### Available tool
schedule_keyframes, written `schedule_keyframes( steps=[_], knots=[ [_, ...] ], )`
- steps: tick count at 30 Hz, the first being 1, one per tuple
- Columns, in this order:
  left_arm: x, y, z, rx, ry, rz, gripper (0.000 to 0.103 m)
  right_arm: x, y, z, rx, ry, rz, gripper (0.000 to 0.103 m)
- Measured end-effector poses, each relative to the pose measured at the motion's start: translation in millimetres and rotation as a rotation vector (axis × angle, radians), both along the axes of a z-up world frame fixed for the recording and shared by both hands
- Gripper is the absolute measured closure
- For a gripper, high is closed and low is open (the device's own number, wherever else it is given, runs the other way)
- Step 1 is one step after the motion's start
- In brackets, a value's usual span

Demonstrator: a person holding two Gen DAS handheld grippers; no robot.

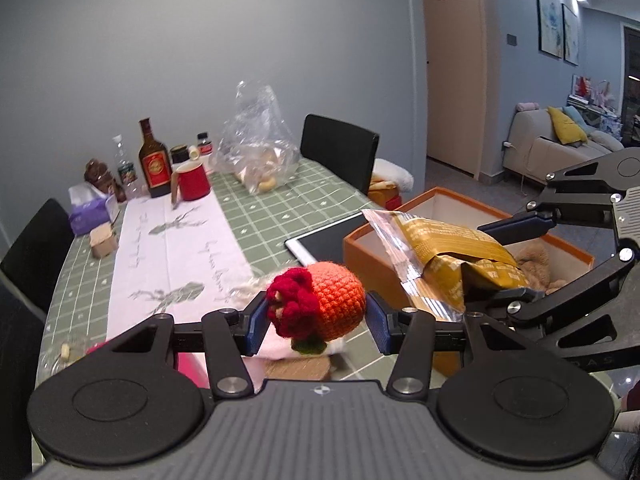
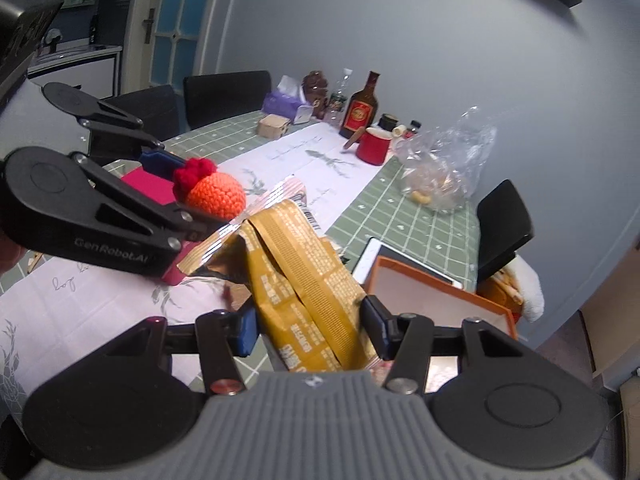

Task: Organize soft objects
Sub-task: 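Carry the strawberry and snack packet with both tools over the orange box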

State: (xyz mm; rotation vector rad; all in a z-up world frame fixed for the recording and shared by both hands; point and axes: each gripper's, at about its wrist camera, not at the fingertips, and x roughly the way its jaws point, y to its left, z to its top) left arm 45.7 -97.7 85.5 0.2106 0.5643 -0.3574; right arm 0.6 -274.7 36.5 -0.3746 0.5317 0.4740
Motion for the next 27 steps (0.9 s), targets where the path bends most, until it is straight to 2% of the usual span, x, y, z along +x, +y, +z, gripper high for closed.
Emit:
schedule_keyframes(
  steps=[9, 17, 27],
  knots=[
    [10, -49, 7, -0.005, -0.016, -0.069, 0.045, -2, -45, 12, 0.034, -0.022, -0.095, 0.050],
    [31, -96, -2, 0.010, 0.017, -0.117, 0.045, 9, -82, -5, 0.016, 0.036, -0.186, 0.050],
    [37, -143, -33, 0.142, 0.088, -0.224, 0.045, 24, -114, -38, -0.025, 0.114, -0.227, 0.050]
  ],
)
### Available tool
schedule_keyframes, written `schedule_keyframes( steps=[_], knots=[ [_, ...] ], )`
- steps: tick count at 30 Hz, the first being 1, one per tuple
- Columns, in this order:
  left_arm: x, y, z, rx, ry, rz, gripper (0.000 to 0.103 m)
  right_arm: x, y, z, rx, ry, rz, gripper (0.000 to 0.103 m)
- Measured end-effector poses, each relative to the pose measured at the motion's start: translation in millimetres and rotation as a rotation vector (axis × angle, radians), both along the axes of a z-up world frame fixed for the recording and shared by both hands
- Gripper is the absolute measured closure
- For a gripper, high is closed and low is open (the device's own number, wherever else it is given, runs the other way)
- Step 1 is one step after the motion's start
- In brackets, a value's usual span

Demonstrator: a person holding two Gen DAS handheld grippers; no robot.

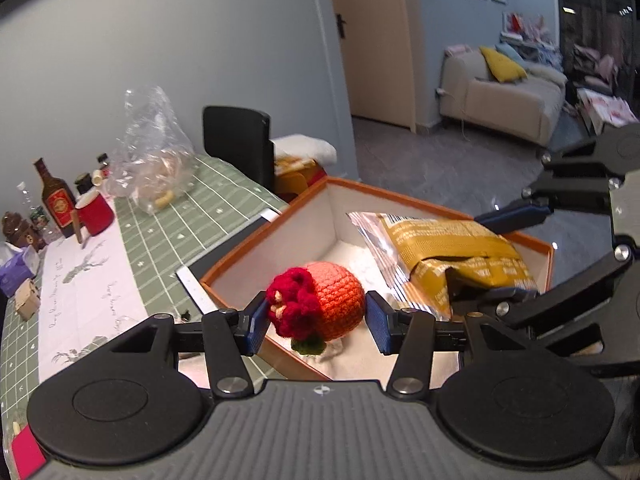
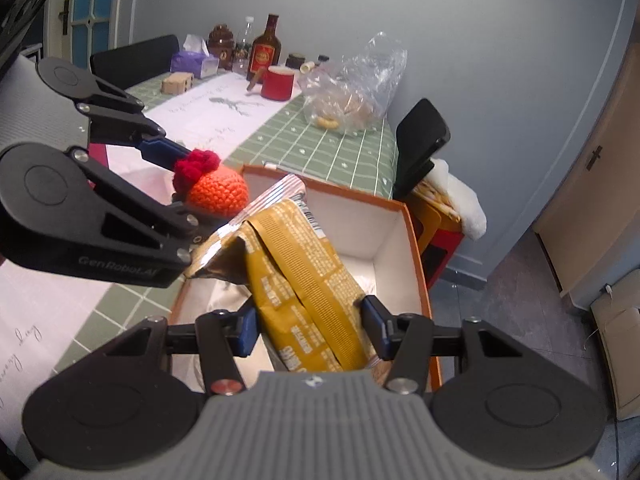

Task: Organize soft objects
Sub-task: 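Carry the strawberry and snack packet with both tools over the orange box, then open both tools to drop the strawberry and packet into the box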

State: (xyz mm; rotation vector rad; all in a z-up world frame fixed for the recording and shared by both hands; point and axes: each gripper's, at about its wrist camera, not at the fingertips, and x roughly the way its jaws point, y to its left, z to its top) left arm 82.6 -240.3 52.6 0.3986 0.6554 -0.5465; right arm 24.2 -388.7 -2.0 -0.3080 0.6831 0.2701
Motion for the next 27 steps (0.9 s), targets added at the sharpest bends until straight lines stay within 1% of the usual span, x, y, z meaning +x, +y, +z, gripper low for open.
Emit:
schedule_keyframes(
  steps=[2, 6, 8, 11, 15, 17, 19, 25, 26, 27],
  knots=[
    [0, -7, -10, 0.025, 0.024, -0.020, 0.045, 4, -2, -10, -0.027, 0.023, 0.008, 0.050],
    [-6, -21, -26, 0.065, 0.056, -0.070, 0.045, 12, -5, -33, -0.117, 0.057, 0.006, 0.050],
    [-10, -28, -34, 0.098, 0.065, -0.092, 0.045, 17, -8, -43, -0.148, 0.066, 0.013, 0.051],
    [-13, -36, -47, 0.139, 0.083, -0.120, 0.045, 20, -8, -55, -0.202, 0.067, 0.042, 0.051],
    [-14, -41, -61, 0.177, 0.134, -0.156, 0.045, 24, -6, -67, -0.265, 0.087, 0.088, 0.050],
    [-14, -43, -67, 0.191, 0.166, -0.180, 0.045, 25, -6, -70, -0.276, 0.099, 0.100, 0.050],
    [-16, -46, -70, 0.211, 0.174, -0.197, 0.045, 25, -6, -71, -0.267, 0.112, 0.100, 0.050],
    [-6, -47, -73, 0.208, 0.208, -0.191, 0.042, 30, -9, -70, -0.252, 0.147, 0.092, 0.049],
    [-5, -46, -73, 0.203, 0.211, -0.192, 0.039, 29, -9, -70, -0.249, 0.148, 0.091, 0.048],
    [-5, -45, -71, 0.197, 0.212, -0.190, 0.038, 29, -10, -70, -0.249, 0.146, 0.090, 0.045]
  ],
)
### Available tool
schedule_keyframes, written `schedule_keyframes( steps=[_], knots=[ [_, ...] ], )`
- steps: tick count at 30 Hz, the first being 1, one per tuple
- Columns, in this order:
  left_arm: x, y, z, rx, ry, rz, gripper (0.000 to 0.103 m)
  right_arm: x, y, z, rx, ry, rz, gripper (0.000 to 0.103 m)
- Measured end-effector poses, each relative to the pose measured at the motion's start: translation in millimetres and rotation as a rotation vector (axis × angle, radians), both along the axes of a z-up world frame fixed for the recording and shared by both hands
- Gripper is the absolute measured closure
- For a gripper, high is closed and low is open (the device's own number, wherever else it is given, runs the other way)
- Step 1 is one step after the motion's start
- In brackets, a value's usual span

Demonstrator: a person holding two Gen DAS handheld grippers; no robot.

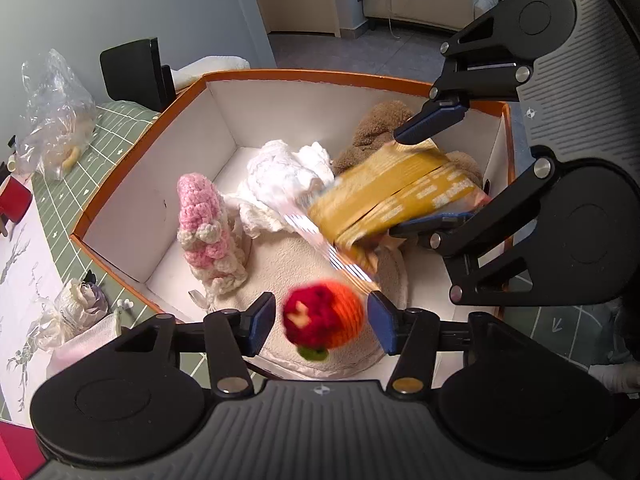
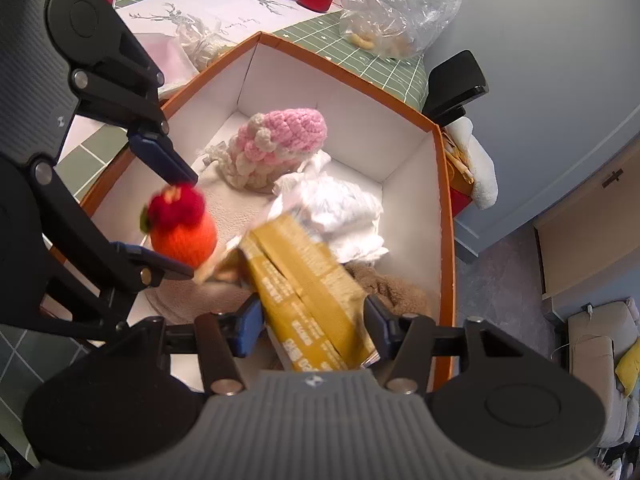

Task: Organize soft objects
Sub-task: 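Open both tools to drop the strawberry and packet into the box, then move both tools back from the box toward the sponge and mesh pouf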

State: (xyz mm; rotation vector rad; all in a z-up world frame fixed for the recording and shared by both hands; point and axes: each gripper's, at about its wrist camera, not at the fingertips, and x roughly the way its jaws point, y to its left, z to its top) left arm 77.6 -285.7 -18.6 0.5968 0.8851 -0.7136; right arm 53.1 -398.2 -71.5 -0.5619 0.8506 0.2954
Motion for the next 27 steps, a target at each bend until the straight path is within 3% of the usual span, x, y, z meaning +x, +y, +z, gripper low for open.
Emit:
schedule_keyframes(
  steps=[5, 15, 27],
  knots=[
    [0, 4, 9, -0.015, -0.015, 0.006, 0.026, -5, -4, 7, 0.015, -0.012, -0.005, 0.037],
    [2, 34, 33, -0.098, -0.046, 0.072, 0.026, -14, 0, 29, 0.073, -0.093, -0.024, 0.035],
    [18, 114, 60, -0.211, -0.104, 0.244, 0.026, -19, 39, 62, 0.146, -0.196, 0.007, 0.035]
  ],
)
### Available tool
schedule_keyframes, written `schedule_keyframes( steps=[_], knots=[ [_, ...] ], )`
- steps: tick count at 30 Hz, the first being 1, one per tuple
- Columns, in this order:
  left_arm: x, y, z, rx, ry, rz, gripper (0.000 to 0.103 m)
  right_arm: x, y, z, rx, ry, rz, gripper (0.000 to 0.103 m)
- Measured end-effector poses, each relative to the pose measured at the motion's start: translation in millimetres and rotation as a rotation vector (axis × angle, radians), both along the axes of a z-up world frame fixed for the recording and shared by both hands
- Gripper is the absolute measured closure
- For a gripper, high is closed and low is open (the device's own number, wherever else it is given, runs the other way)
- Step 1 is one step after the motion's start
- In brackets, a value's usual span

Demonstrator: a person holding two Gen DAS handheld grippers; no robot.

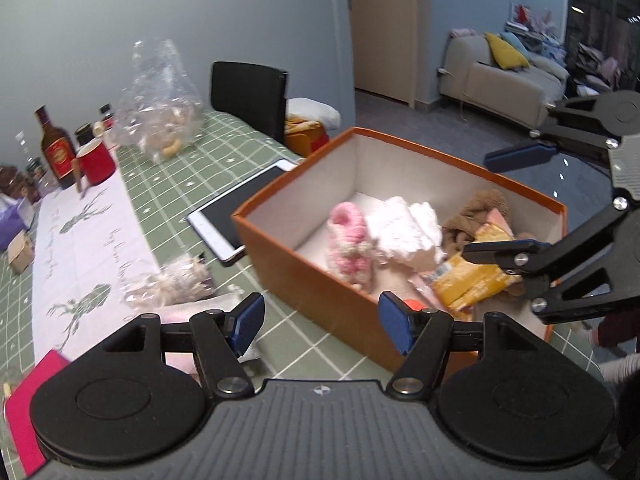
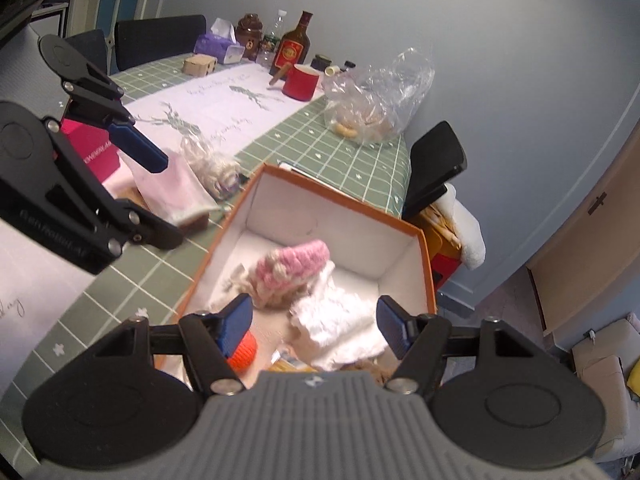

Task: Organize soft objects
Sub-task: 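Move both tools back from the box toward the sponge and mesh pouf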

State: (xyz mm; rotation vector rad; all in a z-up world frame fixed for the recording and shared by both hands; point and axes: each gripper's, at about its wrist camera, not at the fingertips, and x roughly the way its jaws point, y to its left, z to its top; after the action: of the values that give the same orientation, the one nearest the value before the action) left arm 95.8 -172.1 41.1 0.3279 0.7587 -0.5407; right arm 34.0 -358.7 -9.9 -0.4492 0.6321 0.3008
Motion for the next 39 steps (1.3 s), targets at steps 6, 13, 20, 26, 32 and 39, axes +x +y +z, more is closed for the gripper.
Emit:
schedule_keyframes(
  steps=[6, 13, 20, 26, 32, 39],
  knots=[
    [12, 50, -10, -0.037, 0.015, 0.121, 0.024, 2, 26, 6, 0.031, -0.010, 0.022, 0.035],
    [14, 88, -27, -0.093, 0.025, 0.215, 0.023, 9, 66, -1, 0.054, 0.005, 0.043, 0.035],
    [9, 104, -63, -0.112, 0.004, 0.242, 0.023, 16, 100, -15, 0.035, 0.028, 0.078, 0.035],
    [0, 100, -86, -0.088, -0.089, 0.232, 0.014, 24, 106, -18, 0.051, 0.041, 0.069, 0.035],
    [-2, 87, -105, -0.016, -0.117, 0.209, 0.014, 25, 110, -20, 0.057, 0.042, 0.080, 0.035],
    [4, 74, -127, 0.068, -0.115, 0.228, 0.013, 25, 111, -25, 0.055, 0.053, 0.097, 0.035]
  ],
)
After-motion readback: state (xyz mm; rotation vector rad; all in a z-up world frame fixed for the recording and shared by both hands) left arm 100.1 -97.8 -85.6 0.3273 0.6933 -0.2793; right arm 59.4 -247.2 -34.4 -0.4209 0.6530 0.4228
